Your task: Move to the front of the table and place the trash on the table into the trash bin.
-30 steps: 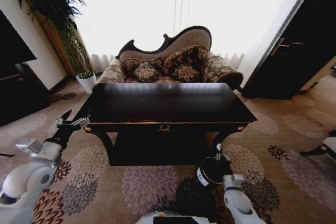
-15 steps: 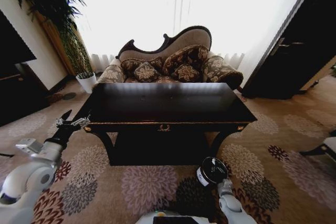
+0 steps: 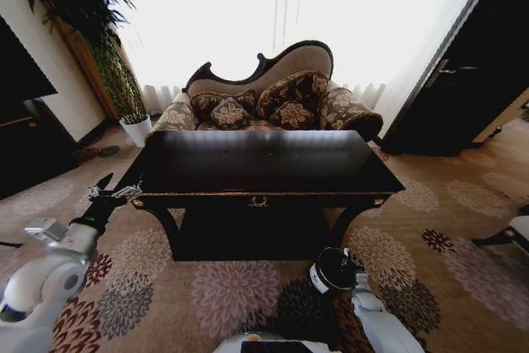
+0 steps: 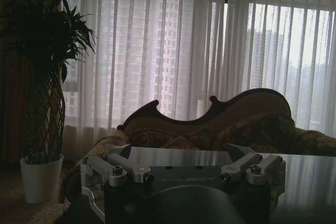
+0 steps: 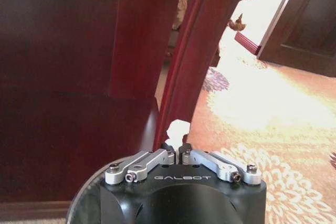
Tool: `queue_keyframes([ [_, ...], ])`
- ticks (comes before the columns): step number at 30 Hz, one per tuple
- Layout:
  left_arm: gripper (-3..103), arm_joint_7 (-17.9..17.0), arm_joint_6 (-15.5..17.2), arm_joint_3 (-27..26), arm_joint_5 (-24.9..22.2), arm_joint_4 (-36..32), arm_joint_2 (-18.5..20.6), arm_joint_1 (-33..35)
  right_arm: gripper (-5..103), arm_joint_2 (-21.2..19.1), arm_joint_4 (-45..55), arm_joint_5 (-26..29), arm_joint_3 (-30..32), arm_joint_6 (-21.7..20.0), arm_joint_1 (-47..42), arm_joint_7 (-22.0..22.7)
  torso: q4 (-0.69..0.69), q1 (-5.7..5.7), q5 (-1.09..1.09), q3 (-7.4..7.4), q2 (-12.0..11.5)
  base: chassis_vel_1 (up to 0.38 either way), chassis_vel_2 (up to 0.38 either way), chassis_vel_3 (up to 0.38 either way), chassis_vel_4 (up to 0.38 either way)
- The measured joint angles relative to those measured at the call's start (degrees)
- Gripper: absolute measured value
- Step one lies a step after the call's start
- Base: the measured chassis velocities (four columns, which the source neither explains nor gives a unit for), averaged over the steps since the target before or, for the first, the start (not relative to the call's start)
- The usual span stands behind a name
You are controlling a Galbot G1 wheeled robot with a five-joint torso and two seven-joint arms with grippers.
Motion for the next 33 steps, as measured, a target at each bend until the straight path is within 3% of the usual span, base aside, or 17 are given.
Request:
queue_keyframes([
  [6,100,0.0,0.0,0.0,0.0,0.0,0.0,0.0,0,0.0,-1.7,-0.4,0.1,-0.1,1.2,-0.1,0.00,0.00,-0.01,0.00,0.0,0.000,0.000,0.000,0.000],
  [8,100,0.0,0.0,0.0,0.0,0.0,0.0,0.0,5,0.1,-1.7,-0.6,0.1,-0.4,1.3,-0.1,0.01,0.00,0.00,0.00,0.0,0.000,0.000,0.000,0.000],
  [15,100,0.0,0.0,0.0,0.0,0.0,0.0,0.0,37,0.4,-1.4,-0.5,0.3,-0.9,1.1,0.0,0.00,0.00,0.00,0.00,0.0,0.000,0.000,0.000,0.000],
  [17,100,0.0,0.0,0.0,0.0,0.0,0.0,0.0,37,0.4,-1.4,-0.4,0.3,-1.0,1.0,0.0,0.00,0.00,0.00,0.00,0.0,0.000,0.000,0.000,0.000],
  [20,100,0.0,0.0,0.0,0.0,0.0,0.0,0.0,54,0.5,-1.4,-0.2,0.4,-1.0,0.8,0.0,0.00,0.00,0.00,0.00,0.0,0.000,0.000,0.000,0.000],
  [26,100,0.0,0.0,0.0,0.0,0.0,0.0,0.0,70,0.5,-1.4,0.0,0.4,-1.2,0.8,0.0,0.00,0.00,0.00,-0.01,0.0,0.000,0.000,0.000,0.000],
  [30,100,0.0,0.0,0.0,0.0,0.0,0.0,0.0,91,0.3,-1.2,0.3,0.4,-1.4,1.0,0.0,-0.01,0.00,0.00,0.00,0.0,0.000,0.000,0.000,0.000],
  [32,100,0.0,0.0,0.0,0.0,0.0,0.0,0.0,91,0.3,-1.1,0.5,0.4,-1.5,1.1,0.0,0.00,0.00,0.00,0.00,0.0,0.000,0.000,0.000,0.000],
  [33,100,0.0,0.0,0.0,0.0,0.0,0.0,0.0,96,0.3,-1.0,0.8,0.4,-1.5,1.2,0.0,0.00,0.00,0.00,0.00,0.0,0.000,0.000,0.000,0.000],
])
